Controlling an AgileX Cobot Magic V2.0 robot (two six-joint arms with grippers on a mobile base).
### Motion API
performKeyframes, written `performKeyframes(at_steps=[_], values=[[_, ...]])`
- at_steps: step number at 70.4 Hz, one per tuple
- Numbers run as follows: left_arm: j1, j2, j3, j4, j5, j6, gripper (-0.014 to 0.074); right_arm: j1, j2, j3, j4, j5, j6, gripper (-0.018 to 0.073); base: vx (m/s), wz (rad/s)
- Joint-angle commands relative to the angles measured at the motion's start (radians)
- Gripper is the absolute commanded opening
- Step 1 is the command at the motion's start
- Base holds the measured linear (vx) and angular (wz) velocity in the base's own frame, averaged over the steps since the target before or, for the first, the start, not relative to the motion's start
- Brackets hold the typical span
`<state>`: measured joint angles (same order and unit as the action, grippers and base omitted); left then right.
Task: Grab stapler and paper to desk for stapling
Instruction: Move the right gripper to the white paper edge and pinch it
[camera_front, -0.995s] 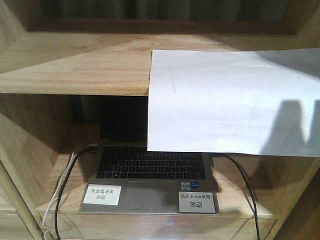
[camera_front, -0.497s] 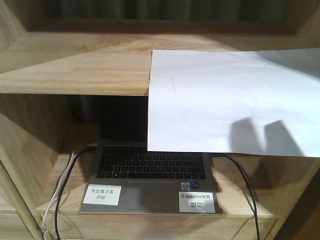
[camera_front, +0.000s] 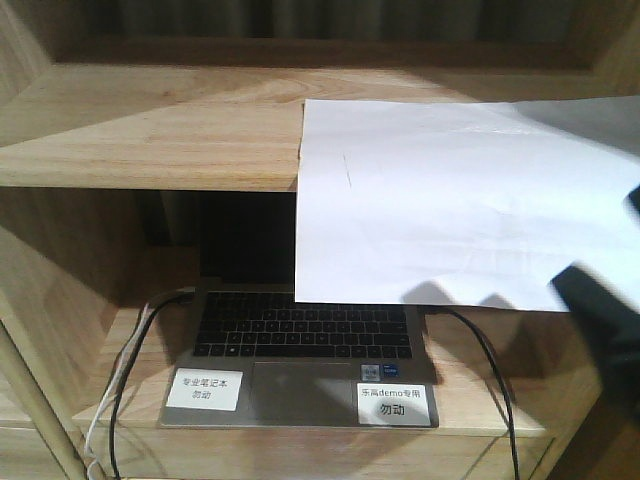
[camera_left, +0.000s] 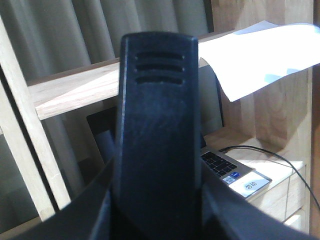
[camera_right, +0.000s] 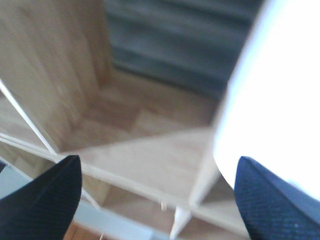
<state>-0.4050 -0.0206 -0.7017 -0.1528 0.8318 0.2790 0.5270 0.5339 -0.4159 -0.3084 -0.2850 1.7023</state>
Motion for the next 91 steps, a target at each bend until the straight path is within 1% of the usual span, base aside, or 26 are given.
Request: performKeyframes(at_steps=[1, 8, 17, 30, 34, 38, 44, 55, 58, 62, 72, 79, 82, 91], values=[[-0.002, 0.018, -0.019, -0.016, -0.114, -0.001, -0.0006, 0.024, 0.010, 0.026, -0.002, -0.115, 0.018, 0.0590, 0.00, 0.00], [-0.002, 0.018, -0.019, -0.016, -0.114, -0.001, -0.0006, 0.042, 0.010, 0.083, -0.002, -0.141, 0.023, 0.0590, 0.00, 0.00], [-0.002, 0.018, -0.019, -0.016, -0.114, -0.001, -0.0006, 0.043, 0.010, 0.156, -0.002, -0.198, 0.023, 0.0590, 0.00, 0.00], [-0.002, 0.018, -0.019, -0.016, -0.114, -0.001, -0.0006, 0.042, 0.022, 0.225, 0.005, -0.205, 0.023, 0.0589, 0.00, 0.00], [-0.002, 0.018, -0.019, -0.016, -0.114, -0.001, -0.0006, 0.042, 0.040, 0.238, 0.025, -0.212, 0.015, 0.0589, 0.00, 0.00], [-0.002, 0.018, -0.019, -0.016, -0.114, -0.001, -0.0006, 0.042, 0.061, 0.253, 0.054, -0.236, -0.016, 0.0589, 0.00, 0.00], [-0.002, 0.018, -0.019, -0.016, -0.114, -0.001, -0.0006, 0.042, 0.109, 0.277, 0.115, -0.324, -0.121, 0.0589, 0.00, 0.00], [-0.002, 0.018, -0.019, -0.016, -0.114, -0.001, -0.0006, 0.042, 0.209, 0.318, 0.282, -0.585, -0.328, 0.0589, 0.00, 0.00], [-0.002, 0.018, -0.019, -0.016, -0.114, -0.001, -0.0006, 0.042, 0.235, 0.328, 0.308, -0.633, -0.394, 0.0589, 0.00, 0.00], [-0.002, 0.018, -0.019, -0.016, -0.114, -0.001, -0.0006, 0.042, 0.274, 0.334, 0.336, -0.705, -0.447, 0.0589, 0.00, 0.00], [-0.002, 0.018, -0.019, -0.016, -0.114, -0.001, -0.0006, 0.042, 0.361, 0.338, 0.363, -0.924, -0.485, 0.0589, 0.00, 0.00], [-0.002, 0.018, -0.019, -0.016, -0.114, -0.001, -0.0006, 0.042, 0.439, 0.338, 0.375, -1.025, -0.486, 0.0589, 0.00, 0.00], [-0.002, 0.018, -0.019, -0.016, -0.114, -0.001, -0.0006, 0.042, 0.476, 0.338, 0.375, -1.054, -0.486, 0.0589, 0.00, 0.00], [-0.002, 0.018, -0.019, -0.016, -0.114, -0.001, -0.0006, 0.042, 0.529, 0.336, 0.398, -1.053, -0.485, 0.0589, 0.00, 0.00]])
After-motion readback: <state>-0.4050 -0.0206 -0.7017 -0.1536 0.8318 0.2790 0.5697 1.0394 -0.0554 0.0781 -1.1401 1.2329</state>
